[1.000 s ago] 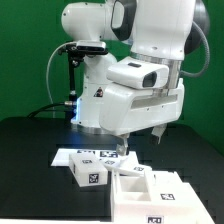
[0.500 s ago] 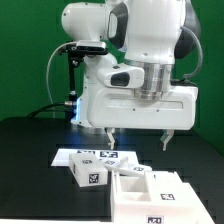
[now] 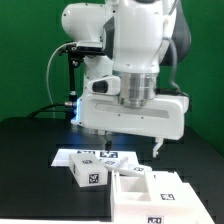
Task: Assemble cabinet
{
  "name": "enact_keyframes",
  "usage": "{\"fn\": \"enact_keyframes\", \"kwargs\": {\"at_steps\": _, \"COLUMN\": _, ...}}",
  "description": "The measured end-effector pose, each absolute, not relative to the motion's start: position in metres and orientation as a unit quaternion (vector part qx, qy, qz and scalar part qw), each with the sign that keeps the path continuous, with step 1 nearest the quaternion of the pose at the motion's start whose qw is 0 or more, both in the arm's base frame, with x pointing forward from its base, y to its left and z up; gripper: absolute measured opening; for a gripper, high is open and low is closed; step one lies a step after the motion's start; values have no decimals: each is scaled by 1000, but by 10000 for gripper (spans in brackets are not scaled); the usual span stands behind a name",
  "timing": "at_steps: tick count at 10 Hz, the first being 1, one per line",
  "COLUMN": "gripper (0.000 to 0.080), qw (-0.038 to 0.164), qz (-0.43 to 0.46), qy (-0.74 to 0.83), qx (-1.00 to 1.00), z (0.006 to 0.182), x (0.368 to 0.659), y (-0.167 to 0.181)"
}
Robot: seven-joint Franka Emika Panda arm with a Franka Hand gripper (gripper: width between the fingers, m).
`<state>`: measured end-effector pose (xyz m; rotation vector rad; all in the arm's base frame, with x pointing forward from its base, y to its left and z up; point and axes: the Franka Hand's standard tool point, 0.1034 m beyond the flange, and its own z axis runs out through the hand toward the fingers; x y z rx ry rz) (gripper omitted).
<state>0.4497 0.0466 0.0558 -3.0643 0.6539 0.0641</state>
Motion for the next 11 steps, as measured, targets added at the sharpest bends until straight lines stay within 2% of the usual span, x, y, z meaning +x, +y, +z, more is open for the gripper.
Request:
{"fn": "enact_keyframes", "kwargs": {"at_steps": 4, "gripper": 797, "qw": 11, "qz": 14, "qy": 228, "qx": -973, "z": 54, "x": 449, "y": 48}}
{"fn": "enact_keyframes", "kwargs": {"at_steps": 5, "gripper": 797, "qw": 17, "qz": -2, "qy": 251, "qx": -968, "z": 45, "x": 436, "y": 44}}
{"fn": "enact_keyframes", "kwargs": {"at_steps": 6, "gripper": 797, "qw": 14, "qz": 1, "qy": 254, "qx": -967, "z": 35, "x": 419, "y": 46}}
{"fn": "enact_keyframes", "kwargs": {"at_steps": 8, "gripper": 797, "qw": 12, "qz": -2, "qy": 258, "qx": -966, "z": 17, "x": 408, "y": 51}}
{"fn": "enact_keyframes", "kwargs": {"at_steps": 11, "gripper": 797, "qw": 12, "qz": 5, "qy": 258, "qx": -966, "z": 9, "x": 404, "y": 59}}
